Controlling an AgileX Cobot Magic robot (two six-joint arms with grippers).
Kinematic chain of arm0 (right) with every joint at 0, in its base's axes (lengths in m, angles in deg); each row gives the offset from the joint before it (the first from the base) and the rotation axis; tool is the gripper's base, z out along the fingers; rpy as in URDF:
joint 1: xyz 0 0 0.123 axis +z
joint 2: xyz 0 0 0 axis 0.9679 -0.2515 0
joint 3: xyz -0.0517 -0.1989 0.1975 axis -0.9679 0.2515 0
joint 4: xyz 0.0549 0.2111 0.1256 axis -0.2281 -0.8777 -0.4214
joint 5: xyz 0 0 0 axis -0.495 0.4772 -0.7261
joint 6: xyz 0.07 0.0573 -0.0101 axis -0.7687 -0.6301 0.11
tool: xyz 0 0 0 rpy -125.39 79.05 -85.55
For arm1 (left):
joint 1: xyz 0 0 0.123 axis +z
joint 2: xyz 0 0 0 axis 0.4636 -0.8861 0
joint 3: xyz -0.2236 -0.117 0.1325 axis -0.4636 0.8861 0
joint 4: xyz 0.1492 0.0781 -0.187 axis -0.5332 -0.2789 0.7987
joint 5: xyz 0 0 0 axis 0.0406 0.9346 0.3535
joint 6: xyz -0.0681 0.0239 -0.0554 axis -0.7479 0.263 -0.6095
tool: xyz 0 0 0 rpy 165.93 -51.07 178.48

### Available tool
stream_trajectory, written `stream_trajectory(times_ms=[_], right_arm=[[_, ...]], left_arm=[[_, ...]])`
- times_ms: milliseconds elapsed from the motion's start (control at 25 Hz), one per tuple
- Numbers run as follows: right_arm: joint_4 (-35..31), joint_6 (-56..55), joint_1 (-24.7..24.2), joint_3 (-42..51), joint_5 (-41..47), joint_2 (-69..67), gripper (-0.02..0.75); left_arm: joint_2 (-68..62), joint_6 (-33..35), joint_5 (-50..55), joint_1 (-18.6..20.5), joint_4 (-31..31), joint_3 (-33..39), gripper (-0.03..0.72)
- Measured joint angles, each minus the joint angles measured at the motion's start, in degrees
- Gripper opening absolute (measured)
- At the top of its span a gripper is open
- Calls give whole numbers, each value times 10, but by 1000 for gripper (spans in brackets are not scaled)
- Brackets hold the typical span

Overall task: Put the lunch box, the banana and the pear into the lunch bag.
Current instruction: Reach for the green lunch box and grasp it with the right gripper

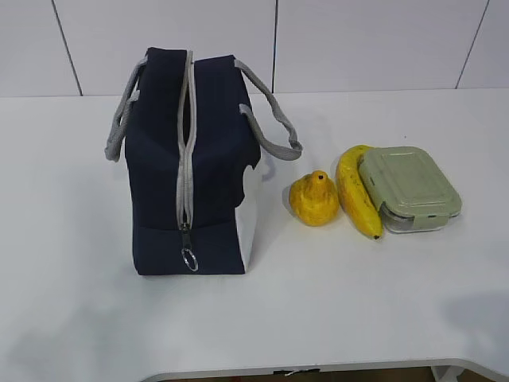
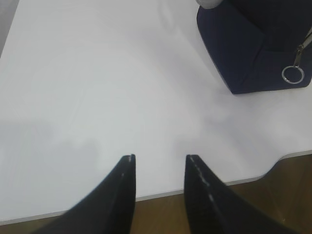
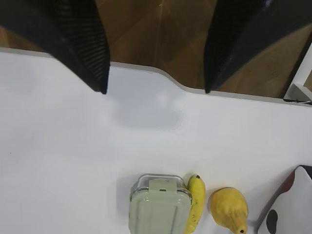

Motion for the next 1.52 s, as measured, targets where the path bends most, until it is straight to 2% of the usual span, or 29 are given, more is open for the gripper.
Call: stream_trajectory(times_ms=[720, 1240, 1520], right_arm=[[7, -6, 0, -5, 2, -32, 496], [9, -15, 0, -106, 2, -313, 496], [9, 0, 0, -185, -25, -496, 496]], left_arm=[[0, 0, 0, 0, 0, 0, 239], [0, 0, 0, 0, 0, 0, 239], [0, 0, 0, 0, 28, 0, 239]])
